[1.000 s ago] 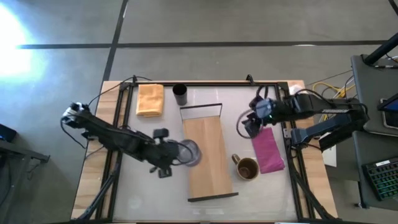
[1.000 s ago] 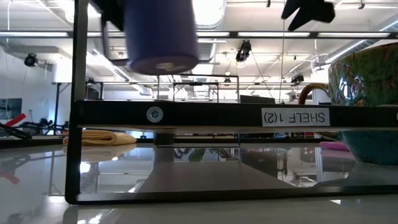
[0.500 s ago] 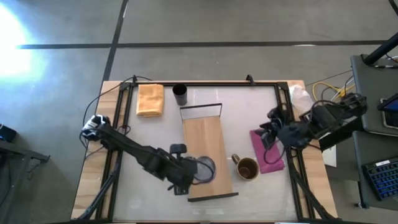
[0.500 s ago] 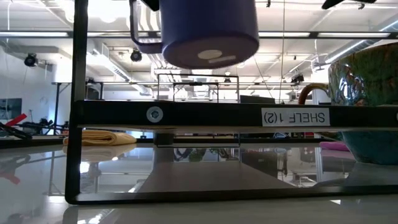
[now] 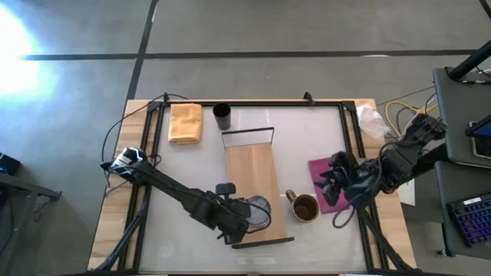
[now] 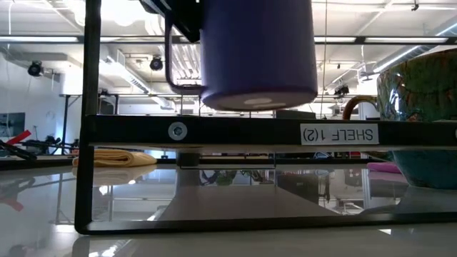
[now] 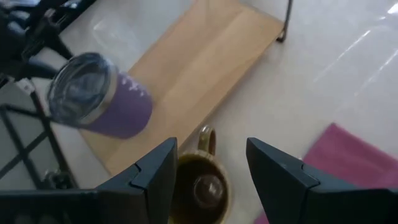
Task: Stack small to large cups/mugs on shelf
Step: Put the purple mug on the shelf
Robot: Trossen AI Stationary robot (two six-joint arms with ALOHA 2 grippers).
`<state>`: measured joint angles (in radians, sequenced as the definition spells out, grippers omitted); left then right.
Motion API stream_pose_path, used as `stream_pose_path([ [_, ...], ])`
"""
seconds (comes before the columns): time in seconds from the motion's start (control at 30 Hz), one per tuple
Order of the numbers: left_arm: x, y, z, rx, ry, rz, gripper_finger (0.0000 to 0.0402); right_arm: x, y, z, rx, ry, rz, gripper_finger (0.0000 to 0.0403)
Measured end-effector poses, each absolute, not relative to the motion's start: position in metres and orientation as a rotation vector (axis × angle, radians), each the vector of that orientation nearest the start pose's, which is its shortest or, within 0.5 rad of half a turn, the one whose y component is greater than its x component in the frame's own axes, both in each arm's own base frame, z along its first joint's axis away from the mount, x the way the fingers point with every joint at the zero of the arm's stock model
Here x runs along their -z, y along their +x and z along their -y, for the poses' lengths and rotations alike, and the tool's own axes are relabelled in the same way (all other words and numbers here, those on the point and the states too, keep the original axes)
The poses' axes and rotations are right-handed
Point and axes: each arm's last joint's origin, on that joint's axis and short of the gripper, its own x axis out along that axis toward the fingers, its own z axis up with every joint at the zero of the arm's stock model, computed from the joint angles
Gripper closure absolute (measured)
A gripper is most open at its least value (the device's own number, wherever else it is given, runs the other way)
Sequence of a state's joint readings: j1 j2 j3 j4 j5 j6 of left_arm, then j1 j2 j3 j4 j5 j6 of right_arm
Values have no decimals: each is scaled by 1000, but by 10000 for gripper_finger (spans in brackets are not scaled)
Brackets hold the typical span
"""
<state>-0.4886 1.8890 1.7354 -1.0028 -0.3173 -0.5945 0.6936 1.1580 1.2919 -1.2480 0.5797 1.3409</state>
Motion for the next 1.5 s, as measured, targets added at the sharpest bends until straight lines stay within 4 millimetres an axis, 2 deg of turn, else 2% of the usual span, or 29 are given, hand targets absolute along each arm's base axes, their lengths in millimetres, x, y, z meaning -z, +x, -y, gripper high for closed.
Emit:
stream_pose_path([
  [0.3, -288, 357, 182, -107, -124, -1027, 332, -350, 151, -127, 473, 610, -736, 216],
  [0.57, -279, 353, 188, -70, -122, -1081, 332, -344, 154, -136, 495, 629, -746, 216],
  [0.83, -274, 360, 194, -9, -157, -1012, 332, -340, 158, -140, 510, 622, -754, 216],
  [0.97, -267, 359, 193, -25, -137, -1047, 332, -340, 158, -140, 514, 632, -752, 216],
  [1.33, -266, 357, 190, -62, -108, -1055, 332, -340, 158, -140, 514, 633, -753, 216],
  [1.5, -267, 357, 191, -43, -122, -1058, 291, -340, 158, -140, 514, 633, -753, 216],
])
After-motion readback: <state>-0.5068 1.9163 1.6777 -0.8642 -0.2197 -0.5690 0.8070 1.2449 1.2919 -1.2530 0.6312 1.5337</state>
